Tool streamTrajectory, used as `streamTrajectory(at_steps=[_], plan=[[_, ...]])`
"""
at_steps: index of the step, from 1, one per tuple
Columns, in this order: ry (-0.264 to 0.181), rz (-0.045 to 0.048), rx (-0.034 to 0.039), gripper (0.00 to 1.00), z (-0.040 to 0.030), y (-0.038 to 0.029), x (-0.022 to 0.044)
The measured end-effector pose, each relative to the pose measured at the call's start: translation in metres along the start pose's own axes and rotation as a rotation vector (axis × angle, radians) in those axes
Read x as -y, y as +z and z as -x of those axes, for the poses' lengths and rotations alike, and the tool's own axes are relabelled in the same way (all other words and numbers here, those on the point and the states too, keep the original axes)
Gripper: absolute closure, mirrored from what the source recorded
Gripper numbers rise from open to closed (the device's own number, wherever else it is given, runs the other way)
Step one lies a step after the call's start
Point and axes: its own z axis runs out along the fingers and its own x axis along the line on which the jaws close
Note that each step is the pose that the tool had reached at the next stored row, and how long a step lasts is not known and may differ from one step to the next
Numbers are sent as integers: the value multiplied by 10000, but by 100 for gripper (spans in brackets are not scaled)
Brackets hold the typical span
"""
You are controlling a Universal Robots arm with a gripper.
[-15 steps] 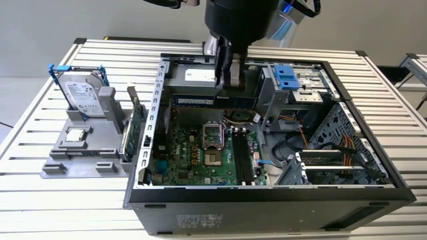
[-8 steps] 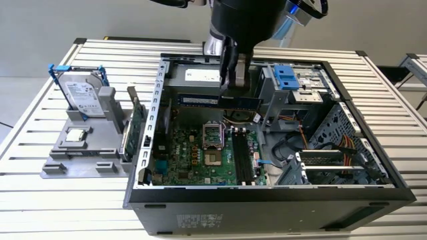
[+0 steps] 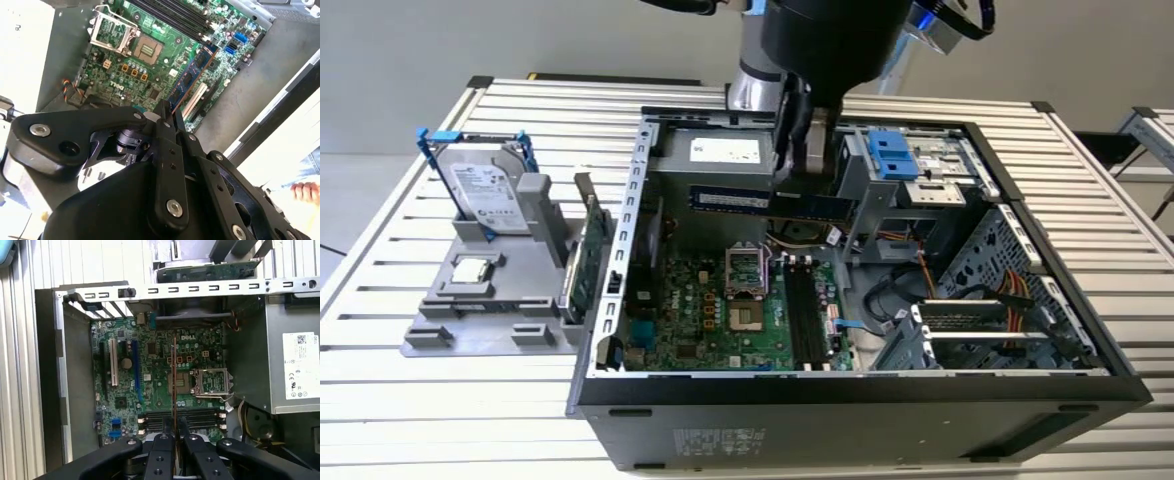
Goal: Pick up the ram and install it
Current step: 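Pick up the ram and move it above insertion slot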
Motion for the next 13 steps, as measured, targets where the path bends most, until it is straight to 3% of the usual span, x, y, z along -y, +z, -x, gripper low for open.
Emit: streamTrajectory(at_steps=[13], plan=[[85,0,5,100,35,-14,247]])
